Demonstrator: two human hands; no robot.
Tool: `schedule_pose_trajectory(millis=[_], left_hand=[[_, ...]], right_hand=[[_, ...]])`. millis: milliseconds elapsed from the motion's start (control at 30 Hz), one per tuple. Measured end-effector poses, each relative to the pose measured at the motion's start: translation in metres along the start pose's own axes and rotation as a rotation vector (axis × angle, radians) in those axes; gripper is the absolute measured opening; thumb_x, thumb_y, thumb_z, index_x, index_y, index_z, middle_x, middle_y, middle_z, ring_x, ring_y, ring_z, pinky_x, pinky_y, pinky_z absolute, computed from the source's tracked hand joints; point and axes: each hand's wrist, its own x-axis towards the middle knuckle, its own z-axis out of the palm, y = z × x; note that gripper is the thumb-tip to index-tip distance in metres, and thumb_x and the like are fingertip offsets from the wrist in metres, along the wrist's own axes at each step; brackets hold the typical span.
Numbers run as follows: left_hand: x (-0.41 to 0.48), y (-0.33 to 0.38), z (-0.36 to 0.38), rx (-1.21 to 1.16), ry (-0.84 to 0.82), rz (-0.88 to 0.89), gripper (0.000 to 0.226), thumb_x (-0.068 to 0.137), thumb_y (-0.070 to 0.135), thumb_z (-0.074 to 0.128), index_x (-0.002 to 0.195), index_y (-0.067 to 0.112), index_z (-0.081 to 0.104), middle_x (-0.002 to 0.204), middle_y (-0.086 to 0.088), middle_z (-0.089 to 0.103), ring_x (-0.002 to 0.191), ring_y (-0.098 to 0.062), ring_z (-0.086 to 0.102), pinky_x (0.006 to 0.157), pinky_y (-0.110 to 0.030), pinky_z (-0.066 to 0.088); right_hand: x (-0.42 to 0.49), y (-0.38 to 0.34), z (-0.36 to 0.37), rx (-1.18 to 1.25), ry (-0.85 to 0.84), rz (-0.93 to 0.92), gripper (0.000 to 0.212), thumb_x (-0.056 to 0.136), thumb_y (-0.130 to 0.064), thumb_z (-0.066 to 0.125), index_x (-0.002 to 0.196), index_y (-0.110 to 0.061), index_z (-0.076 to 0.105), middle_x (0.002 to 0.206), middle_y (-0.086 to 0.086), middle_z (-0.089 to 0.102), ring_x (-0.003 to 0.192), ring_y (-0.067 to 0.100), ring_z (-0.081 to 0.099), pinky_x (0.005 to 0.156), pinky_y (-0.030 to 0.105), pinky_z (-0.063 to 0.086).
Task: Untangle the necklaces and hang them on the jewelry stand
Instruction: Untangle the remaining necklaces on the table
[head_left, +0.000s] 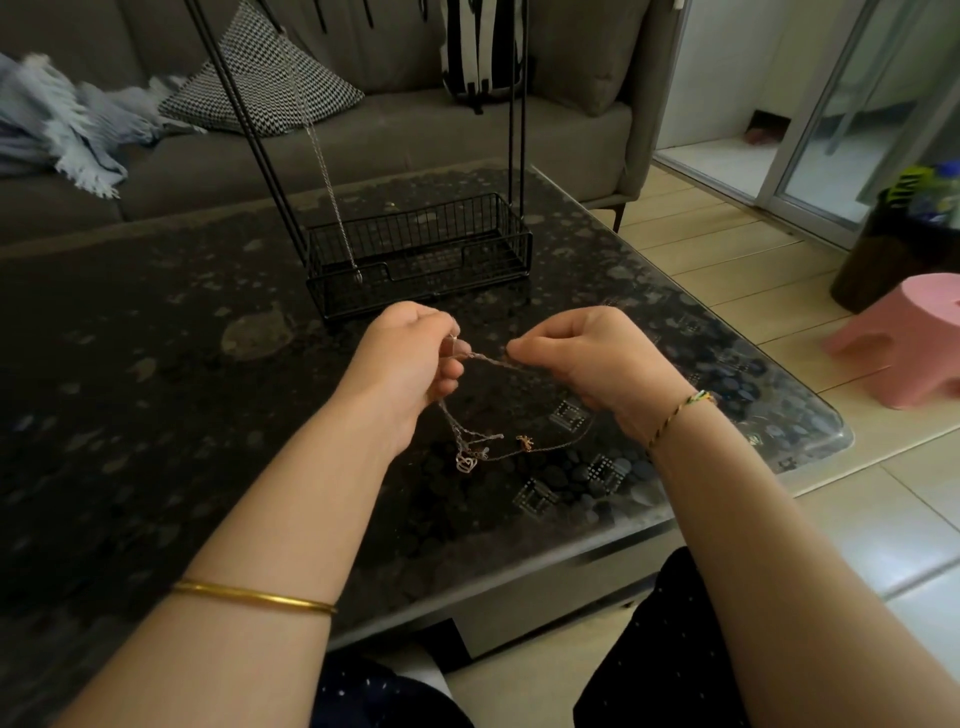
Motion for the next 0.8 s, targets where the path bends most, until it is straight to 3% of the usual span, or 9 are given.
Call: schedule_pose_trajectory(millis=[200, 367, 600, 800], left_hand=[[0.0017, -0.0036, -0.0011, 0.103, 0.09, 0.107, 0.015, 0.101, 0.018, 0.043, 0.091, 0.019, 0.054, 0.083, -0.003, 0.061, 0.064, -0.011, 0.052, 0.051, -0.022, 0.038], [0.0016, -0.0043, -0.0029, 0.15, 0.188, 0.138, 0.015, 0.103, 0.023, 0.037, 0.098, 0.02, 0.051, 0.082, -0.002, 0.06, 0.065, -0.01, 0.055, 0.045, -0.018, 0.038], [0.0023, -0.0064, -0.0052, 0.271, 0.196, 0.163, 0.014, 0.104, 0.023, 0.037, 0.105, 0.02, 0.05, 0.084, 0.0, 0.061, 0.063, -0.009, 0.053, 0.052, -0.02, 0.036], [0.003, -0.0084, -0.0062, 0.328, 0.095, 0.12, 0.015, 0.101, 0.024, 0.046, 0.09, 0.02, 0.056, 0.08, 0.002, 0.064, 0.065, -0.008, 0.05, 0.075, -0.03, 0.041]], right_hand=[[-0.0004, -0.0002, -0.0006, -0.047, -0.019, 0.011, 0.024, 0.087, -0.035, 0.065, 0.081, -0.015, 0.074, 0.035, -0.019, 0.046, 0.035, -0.008, 0.044, 0.035, 0.005, 0.028], [-0.0007, 0.0025, -0.003, -0.071, -0.066, -0.011, 0.005, 0.078, -0.021, 0.075, 0.075, -0.018, 0.073, 0.077, -0.007, 0.068, 0.076, 0.001, 0.059, 0.067, 0.012, 0.045], [0.0029, 0.0082, -0.0025, -0.033, 0.099, -0.06, 0.008, 0.083, -0.016, 0.07, 0.076, -0.018, 0.07, 0.066, -0.011, 0.058, 0.058, -0.005, 0.05, 0.051, 0.001, 0.038], [0.0068, 0.0091, 0.0027, 0.063, 0.22, -0.029, 0.014, 0.091, -0.015, 0.06, 0.077, -0.018, 0.062, 0.064, -0.006, 0.052, 0.049, 0.002, 0.043, 0.044, 0.012, 0.037]])
